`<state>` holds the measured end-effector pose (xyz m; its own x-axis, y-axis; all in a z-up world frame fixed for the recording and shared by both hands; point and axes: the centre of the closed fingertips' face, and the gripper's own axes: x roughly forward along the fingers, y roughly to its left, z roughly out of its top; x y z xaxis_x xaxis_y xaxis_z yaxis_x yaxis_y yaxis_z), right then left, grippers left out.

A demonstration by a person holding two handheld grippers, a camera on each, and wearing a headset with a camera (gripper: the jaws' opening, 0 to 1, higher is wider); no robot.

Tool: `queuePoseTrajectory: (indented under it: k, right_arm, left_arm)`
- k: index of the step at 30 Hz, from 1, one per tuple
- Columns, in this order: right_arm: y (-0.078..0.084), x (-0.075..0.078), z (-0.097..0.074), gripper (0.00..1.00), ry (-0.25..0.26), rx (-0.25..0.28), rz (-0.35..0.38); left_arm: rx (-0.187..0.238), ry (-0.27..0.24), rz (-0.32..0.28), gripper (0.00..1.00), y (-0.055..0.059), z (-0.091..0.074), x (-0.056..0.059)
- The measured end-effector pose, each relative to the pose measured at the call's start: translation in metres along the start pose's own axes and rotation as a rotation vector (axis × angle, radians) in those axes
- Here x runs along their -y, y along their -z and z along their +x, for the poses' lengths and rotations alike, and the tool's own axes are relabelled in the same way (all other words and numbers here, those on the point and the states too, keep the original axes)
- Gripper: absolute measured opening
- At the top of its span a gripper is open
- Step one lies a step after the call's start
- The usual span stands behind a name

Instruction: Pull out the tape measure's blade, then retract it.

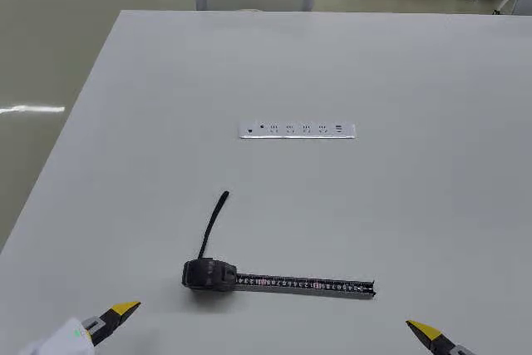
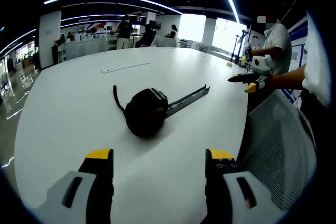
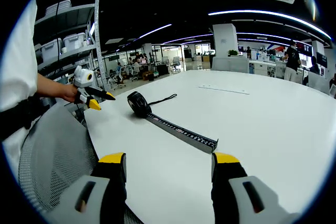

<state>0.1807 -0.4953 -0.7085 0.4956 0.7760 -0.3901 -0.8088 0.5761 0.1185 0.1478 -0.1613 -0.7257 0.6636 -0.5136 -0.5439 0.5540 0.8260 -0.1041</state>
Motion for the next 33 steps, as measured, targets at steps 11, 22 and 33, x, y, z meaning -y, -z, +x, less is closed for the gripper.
queuePoseTrajectory:
  k: [11, 22, 33]
  right_arm:
    - [-0.004, 0.004, 0.004, 0.66, -0.014, -0.003, -0.005]
    - [-0.010, 0.012, 0.008, 0.65, -0.021, -0.010, -0.024]
    - [-0.014, 0.020, 0.013, 0.65, -0.037, -0.023, -0.036]
  left_arm:
    - [-0.015, 0.022, 0.032, 0.69, -0.007, 0.010, -0.004]
    - [-0.023, 0.055, 0.068, 0.68, -0.018, 0.022, -0.011]
    - [-0.047, 0.102, 0.128, 0.67, -0.029, 0.043, -0.016]
